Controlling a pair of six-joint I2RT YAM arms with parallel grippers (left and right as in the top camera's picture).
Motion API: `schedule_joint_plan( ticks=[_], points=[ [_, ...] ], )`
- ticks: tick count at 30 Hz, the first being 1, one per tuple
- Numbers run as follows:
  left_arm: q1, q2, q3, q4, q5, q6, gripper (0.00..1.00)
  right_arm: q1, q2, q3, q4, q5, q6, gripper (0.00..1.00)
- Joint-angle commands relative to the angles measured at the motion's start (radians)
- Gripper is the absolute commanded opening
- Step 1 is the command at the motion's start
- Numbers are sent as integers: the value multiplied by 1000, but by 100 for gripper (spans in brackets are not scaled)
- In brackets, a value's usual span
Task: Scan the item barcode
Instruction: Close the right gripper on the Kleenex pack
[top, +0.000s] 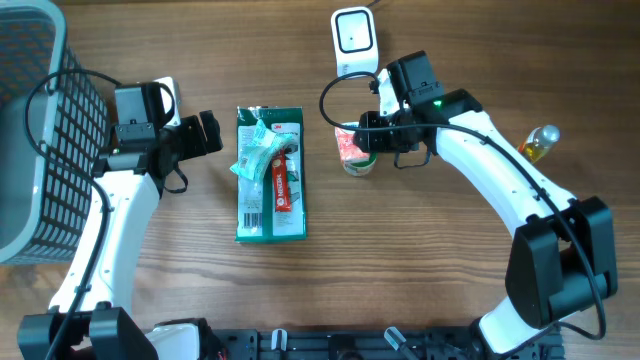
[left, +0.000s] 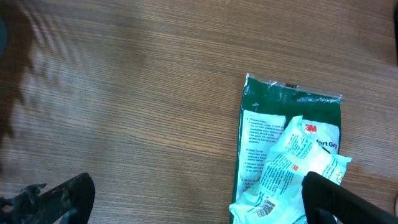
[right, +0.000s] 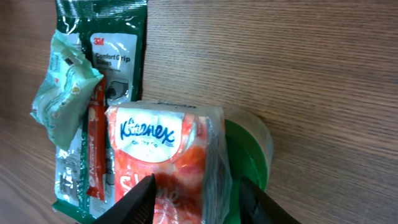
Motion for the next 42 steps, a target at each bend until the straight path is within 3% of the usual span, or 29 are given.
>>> schedule_joint_plan(
  ticks=[1,16,20,23,34,35,37,42],
  points=[
    [-3,-14,15,2,5,23,100,-18,-31,11,2,-39,0,46],
    [-3,-14,15,3,5,23,100,32,-1,-3,-6,-6,14,45],
    [-3,-14,15,2,5,23,100,32,4,-4,-7,2,24,25],
    [-3,-14,15,2,5,23,100,32,4,-4,-14,35,26,20],
    [-3,-14,15,2,5,23,100,32,48,-4,-25,63,27,20],
    [-3,-14,15,2,5,23,100,32,58,-4,-25,60,27,9],
    [-3,-14,15,2,5,23,100,31,55,-3,-24,55,23,4],
    [-3,-14,15,2,5,23,100,-77,-50,6,-25,-232,-55,4]
  ],
)
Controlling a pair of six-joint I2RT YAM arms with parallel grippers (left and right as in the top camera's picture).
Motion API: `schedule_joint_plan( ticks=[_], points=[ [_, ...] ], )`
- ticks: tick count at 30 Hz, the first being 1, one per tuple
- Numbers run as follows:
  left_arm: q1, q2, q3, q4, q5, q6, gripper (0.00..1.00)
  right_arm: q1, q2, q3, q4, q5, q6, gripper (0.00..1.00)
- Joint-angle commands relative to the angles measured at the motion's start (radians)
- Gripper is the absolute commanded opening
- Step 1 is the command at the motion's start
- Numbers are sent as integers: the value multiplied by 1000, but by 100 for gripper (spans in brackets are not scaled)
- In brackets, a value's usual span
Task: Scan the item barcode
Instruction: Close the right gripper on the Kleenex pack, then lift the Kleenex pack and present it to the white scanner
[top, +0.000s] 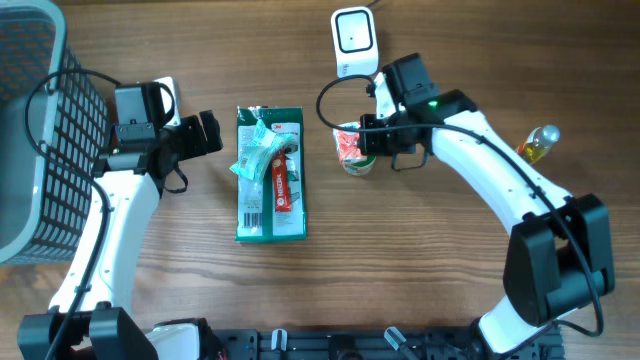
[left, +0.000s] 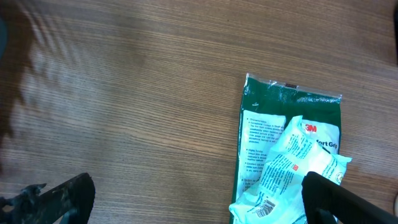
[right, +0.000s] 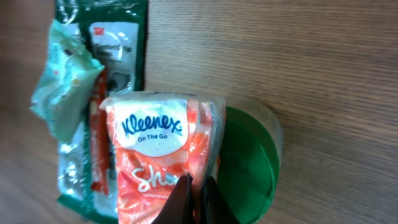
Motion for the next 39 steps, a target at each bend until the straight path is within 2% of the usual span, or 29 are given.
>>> schedule_joint_plan(
  ticks=[1,4,7,8,15,20,25,29,34,36,38,39],
  points=[
    [-3,-14,15,2,5,23,100,-102,-81,3,-3,-266,-64,4],
    [-3,-14,15,2,5,23,100,-187,-137,3,-4,-538,-128,4],
    [-3,-14,15,2,5,23,100,-241,-158,3,-10,-700,-147,4],
    [-3,-14,15,2,5,23,100,-262,-159,3,-11,-809,-185,4],
    [-3,-14,15,2,5,23,100,-301,-159,3,-19,-1265,-323,4],
    [-3,-14,15,2,5,23,100,-301,-184,3,-63,-1264,-314,4],
    [-3,-14,15,2,5,23,100,-301,-318,3,-96,-1264,-290,4],
    [-3,-14,15,2,5,23,100,-301,-452,3,-48,-1264,-214,4],
    [-3,-14,15,2,5,23,100,-301,-505,3,18,-1261,-129,4],
    [-3,-14,15,2,5,23,100,-301,-503,3,18,-1176,-130,4],
    [-3,-14,15,2,5,23,100,-301,-503,3,13,-941,-130,4],
    [-3,-14,15,2,5,23,100,-299,-503,3,2,-758,-128,4]
  ],
)
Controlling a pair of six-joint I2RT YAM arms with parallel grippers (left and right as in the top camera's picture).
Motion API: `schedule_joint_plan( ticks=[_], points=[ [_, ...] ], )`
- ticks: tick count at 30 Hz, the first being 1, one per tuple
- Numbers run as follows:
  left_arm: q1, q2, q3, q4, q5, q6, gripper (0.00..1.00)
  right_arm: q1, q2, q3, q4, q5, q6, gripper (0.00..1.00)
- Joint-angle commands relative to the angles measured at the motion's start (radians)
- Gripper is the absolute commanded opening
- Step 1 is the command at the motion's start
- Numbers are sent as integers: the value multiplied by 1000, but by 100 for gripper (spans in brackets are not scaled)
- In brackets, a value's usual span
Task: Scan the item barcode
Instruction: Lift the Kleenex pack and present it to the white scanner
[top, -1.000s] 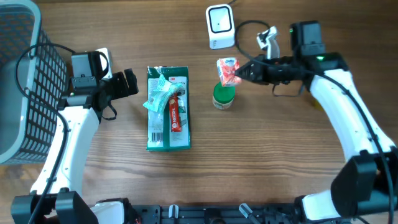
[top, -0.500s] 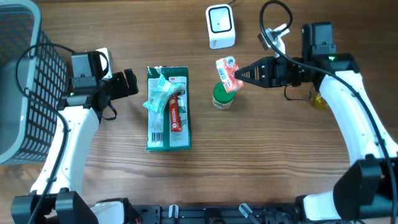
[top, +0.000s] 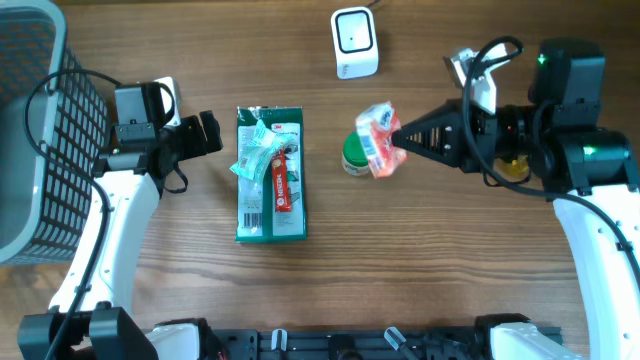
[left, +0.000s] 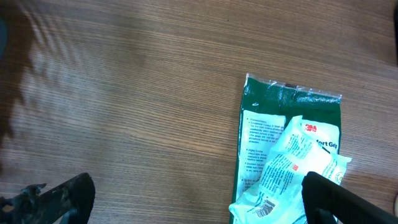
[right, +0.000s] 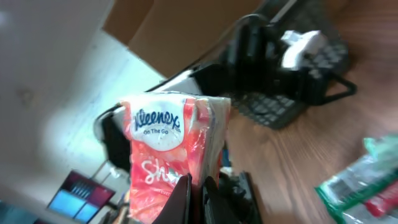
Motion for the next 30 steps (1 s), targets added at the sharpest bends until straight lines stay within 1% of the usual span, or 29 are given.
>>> schedule_joint_plan(
  ticks=[1,2,3,6,8,12,14,15,19,22,25,27,30],
  points=[
    [-3,-14,15,2,5,23,100,4,-4,5,-18,510,22,4],
    [-3,-14,15,2,5,23,100,12,-3,5,-24,683,24,4],
    [-3,-14,15,2,5,23,100,20,1,5,-16,777,30,4],
    [-3,-14,15,2,5,23,100,27,34,14,65,901,85,5],
    [-3,-14,15,2,5,23,100,27,65,66,59,935,91,4],
    [-3,-14,15,2,5,23,100,45,215,323,-76,988,81,4],
    [-3,-14,15,3,5,23,100,93,327,486,-150,1093,50,4],
    [-3,-14,15,3,5,23,100,122,376,541,-156,1153,42,4],
    [-3,-14,15,2,5,23,100,240,520,566,-31,1437,-65,4],
    [-3,-14,15,2,5,23,100,298,610,566,60,1585,-192,4],
    [-3,-14,15,2,5,23,100,343,726,566,179,1793,-323,4],
    [-3,-14,15,2,5,23,100,364,799,566,245,1872,-412,4],
    [-3,-14,15,2,5,23,100,383,872,566,333,1970,-476,4]
  ],
)
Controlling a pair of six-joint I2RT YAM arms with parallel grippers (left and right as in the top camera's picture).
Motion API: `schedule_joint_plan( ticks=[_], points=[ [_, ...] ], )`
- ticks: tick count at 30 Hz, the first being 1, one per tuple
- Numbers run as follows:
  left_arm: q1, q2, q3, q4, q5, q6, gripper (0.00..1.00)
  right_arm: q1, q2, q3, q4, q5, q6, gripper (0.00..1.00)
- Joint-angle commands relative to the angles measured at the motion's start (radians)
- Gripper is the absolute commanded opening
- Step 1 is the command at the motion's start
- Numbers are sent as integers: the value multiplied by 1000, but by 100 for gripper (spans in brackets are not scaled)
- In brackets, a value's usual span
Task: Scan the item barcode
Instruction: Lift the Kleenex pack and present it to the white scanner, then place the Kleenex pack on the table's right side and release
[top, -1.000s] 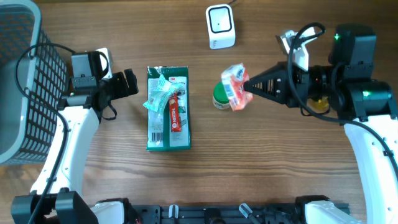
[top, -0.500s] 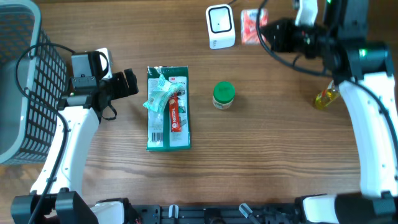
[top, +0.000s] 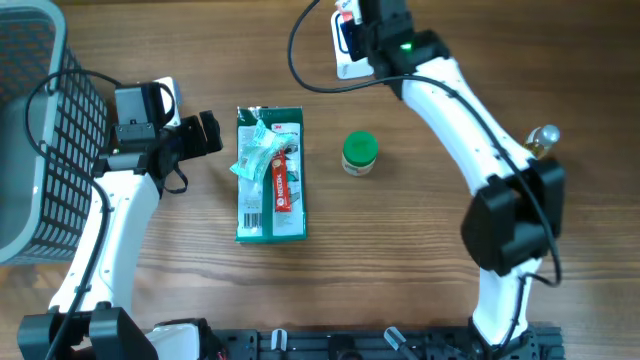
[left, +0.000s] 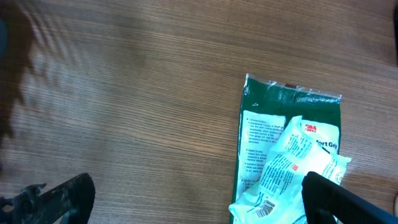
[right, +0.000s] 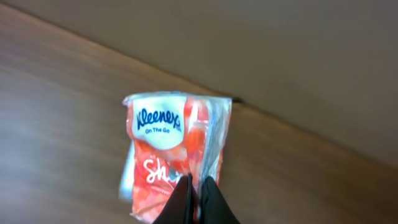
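In the right wrist view an orange-and-white Kleenex tissue pack (right: 171, 149) hangs over the wood, with my right gripper (right: 198, 191) shut on its lower edge. From overhead that gripper (top: 354, 14) is at the table's far edge, right over the white barcode scanner (top: 347, 50), and the arm hides the pack. My left gripper (top: 206, 131) stays open just left of the green 3M package (top: 270, 190). Its dark fingertips (left: 65, 198) frame the package (left: 286, 124) in the left wrist view, touching nothing.
A green-lidded jar (top: 359, 152) stands mid-table. A pale crinkled packet (top: 255, 155) and a red tube (top: 280, 185) lie on the 3M package. A dark wire basket (top: 40, 120) fills the left edge. A yellow bottle (top: 540, 142) is at the right.
My right gripper, which held the tissue pack raised to the right of the green-lidded jar, now holds it at the back of the table over the scanner. The left arm has not moved.
My right gripper was open around the tissue pack lying on the green-lidded jar. Then it was shut on the pack. Then the pack was held up clear of the jar, and now it is at the scanner. The left gripper stayed open beside the 3M package throughout.
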Motion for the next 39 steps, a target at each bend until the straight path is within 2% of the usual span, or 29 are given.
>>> schedule_joint_plan(
  ticks=[1,3,7,9,18,22,27,30,33,36,39],
  points=[
    [-3,-14,15,2,5,23,100,27,95,15,95,230,-164,4],
    [-3,-14,15,2,5,23,100,42,150,15,190,312,-275,4],
    [-3,-14,15,2,5,23,100,63,209,14,257,365,-443,4],
    [-3,-14,15,2,5,23,100,64,236,14,274,386,-484,4],
    [-3,-14,15,2,5,23,100,64,268,14,275,385,-485,4],
    [-3,-14,15,2,5,23,100,64,178,14,262,385,-365,4],
    [-3,-14,15,2,5,23,100,56,-77,14,-17,311,-176,4],
    [-3,-14,15,2,5,23,100,25,-214,14,-301,284,0,4],
    [-3,-14,15,2,5,23,100,-70,-306,14,-619,105,193,4],
    [-3,-14,15,2,5,23,100,-182,-307,6,-809,-114,225,6],
    [-3,-14,15,2,5,23,100,-283,-306,-96,-865,-229,227,11]
  ],
)
